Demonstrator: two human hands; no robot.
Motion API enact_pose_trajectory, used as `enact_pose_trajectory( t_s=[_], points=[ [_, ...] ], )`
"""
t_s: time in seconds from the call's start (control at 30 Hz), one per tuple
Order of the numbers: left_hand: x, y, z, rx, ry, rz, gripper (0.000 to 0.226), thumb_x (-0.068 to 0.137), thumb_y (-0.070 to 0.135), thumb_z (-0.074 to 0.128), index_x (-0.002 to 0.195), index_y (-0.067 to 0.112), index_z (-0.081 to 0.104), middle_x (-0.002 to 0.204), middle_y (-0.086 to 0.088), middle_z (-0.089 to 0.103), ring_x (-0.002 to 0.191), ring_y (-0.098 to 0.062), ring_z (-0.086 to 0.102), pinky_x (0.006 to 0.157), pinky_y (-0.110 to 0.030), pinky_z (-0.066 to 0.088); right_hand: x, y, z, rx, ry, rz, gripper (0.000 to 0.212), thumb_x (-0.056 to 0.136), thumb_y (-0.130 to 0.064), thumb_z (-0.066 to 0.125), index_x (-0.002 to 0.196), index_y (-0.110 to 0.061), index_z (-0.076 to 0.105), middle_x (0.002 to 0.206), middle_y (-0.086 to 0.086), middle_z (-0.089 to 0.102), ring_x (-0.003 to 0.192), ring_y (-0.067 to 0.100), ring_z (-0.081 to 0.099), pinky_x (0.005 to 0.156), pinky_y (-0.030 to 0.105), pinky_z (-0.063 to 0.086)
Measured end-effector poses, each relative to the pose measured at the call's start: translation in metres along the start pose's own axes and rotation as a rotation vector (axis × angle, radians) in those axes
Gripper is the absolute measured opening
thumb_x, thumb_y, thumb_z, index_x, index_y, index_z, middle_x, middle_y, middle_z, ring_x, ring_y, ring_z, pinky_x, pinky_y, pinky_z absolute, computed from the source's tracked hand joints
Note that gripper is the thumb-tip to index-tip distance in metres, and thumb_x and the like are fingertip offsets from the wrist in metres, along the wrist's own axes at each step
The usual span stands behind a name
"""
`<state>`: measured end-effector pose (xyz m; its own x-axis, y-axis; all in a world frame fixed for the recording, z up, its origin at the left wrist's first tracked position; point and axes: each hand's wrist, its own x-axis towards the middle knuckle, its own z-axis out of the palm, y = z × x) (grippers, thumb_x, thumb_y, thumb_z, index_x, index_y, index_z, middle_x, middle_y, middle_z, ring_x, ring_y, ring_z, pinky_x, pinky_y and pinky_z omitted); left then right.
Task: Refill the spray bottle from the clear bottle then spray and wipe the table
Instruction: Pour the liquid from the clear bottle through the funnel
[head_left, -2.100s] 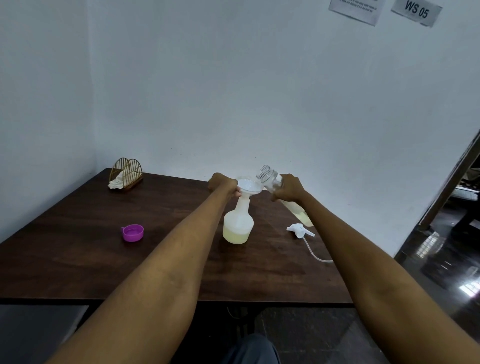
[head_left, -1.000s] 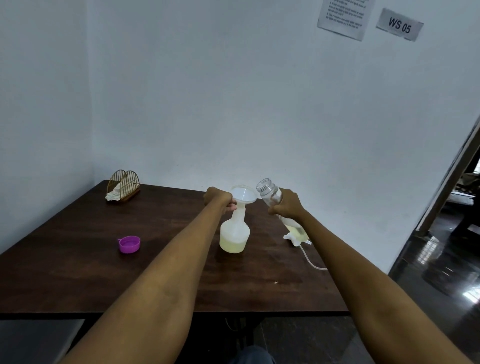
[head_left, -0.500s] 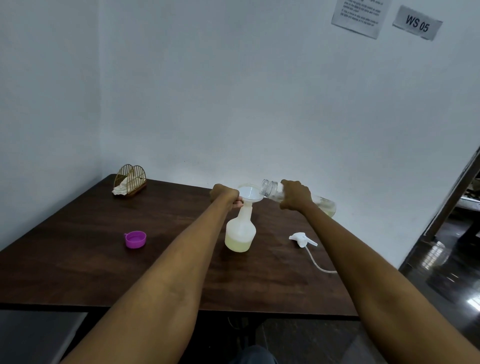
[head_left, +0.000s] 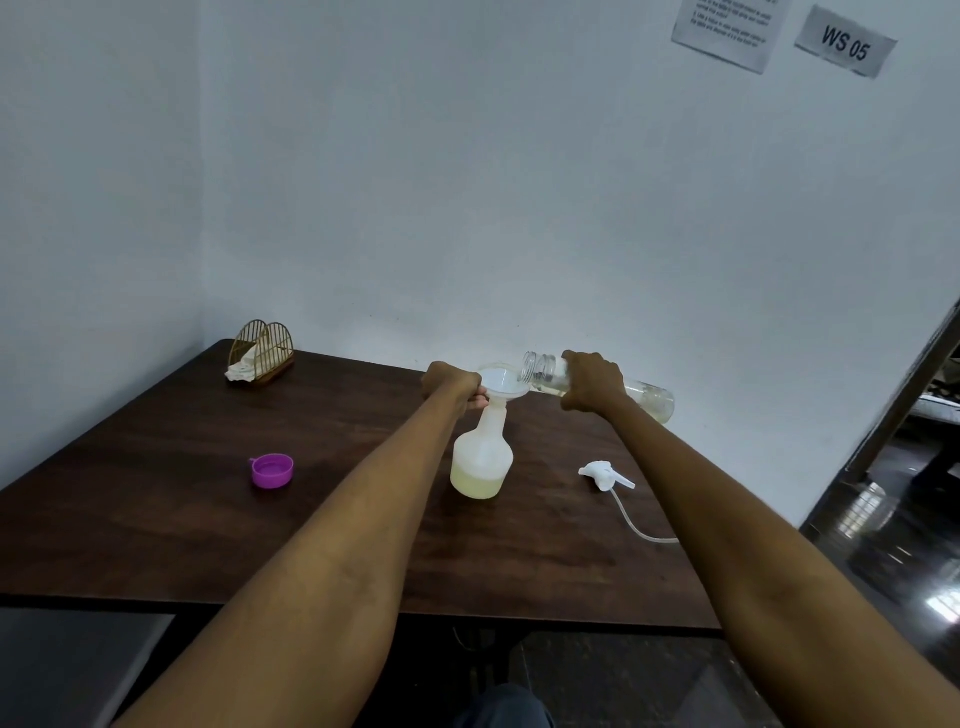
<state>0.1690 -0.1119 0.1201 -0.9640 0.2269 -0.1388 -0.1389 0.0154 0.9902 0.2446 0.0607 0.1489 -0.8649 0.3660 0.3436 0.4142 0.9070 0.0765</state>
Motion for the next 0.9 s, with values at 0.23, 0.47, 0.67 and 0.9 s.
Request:
enact_pose_trajectory(
  t_s=[0.23, 0.47, 0.67, 0.9],
  points=[
    [-0.003, 0.000, -0.002, -0.005, -0.012, 0.012, 0.012, 0.086, -0.008, 0.057, 0.095, -0.012, 0.064, 0.056, -0.010, 0.056, 0.020, -0.006, 0.047, 0.032, -0.016, 0.048, -0.002, -0.003, -0.001, 0.045, -0.021, 0.022, 0.034, 0.067, -0.010, 0.068, 0.088, -0.015, 0.042, 0.098, 0.009, 0.064, 0.095, 0.030, 0.059, 0.074, 0.031, 0.038],
    [-0.005, -0.001, -0.002, -0.002, -0.012, 0.025, 0.013, 0.086, -0.007, 0.056, 0.095, -0.012, 0.064, 0.057, -0.010, 0.057, 0.020, -0.005, 0.047, 0.035, -0.017, 0.049, -0.005, -0.007, 0.005, 0.191, -0.064, 0.099, 0.043, 0.065, -0.015, 0.074, 0.100, -0.005, 0.053, 0.090, 0.006, 0.053, 0.091, 0.026, 0.053, 0.064, 0.028, 0.036],
    [-0.006, 0.000, -0.002, 0.016, -0.010, 0.038, 0.012, 0.087, -0.005, 0.058, 0.095, -0.011, 0.064, 0.056, -0.009, 0.056, 0.020, -0.005, 0.047, 0.033, -0.016, 0.047, -0.008, -0.004, 0.007, 0.225, -0.067, 0.122, 0.049, 0.065, -0.016, 0.077, 0.106, -0.003, 0.055, 0.105, 0.012, 0.062, 0.103, 0.030, 0.056, 0.066, 0.029, 0.037],
    [-0.006, 0.002, -0.001, 0.022, -0.006, 0.031, 0.015, 0.087, -0.005, 0.058, 0.072, -0.005, 0.058, 0.056, -0.009, 0.056, 0.021, -0.006, 0.048, 0.036, -0.017, 0.049, -0.010, -0.004, 0.002, 0.173, -0.084, 0.099, 0.039, 0.064, -0.013, 0.076, 0.093, -0.011, 0.050, 0.090, 0.007, 0.057, 0.093, 0.027, 0.055, 0.067, 0.029, 0.038]
  ],
)
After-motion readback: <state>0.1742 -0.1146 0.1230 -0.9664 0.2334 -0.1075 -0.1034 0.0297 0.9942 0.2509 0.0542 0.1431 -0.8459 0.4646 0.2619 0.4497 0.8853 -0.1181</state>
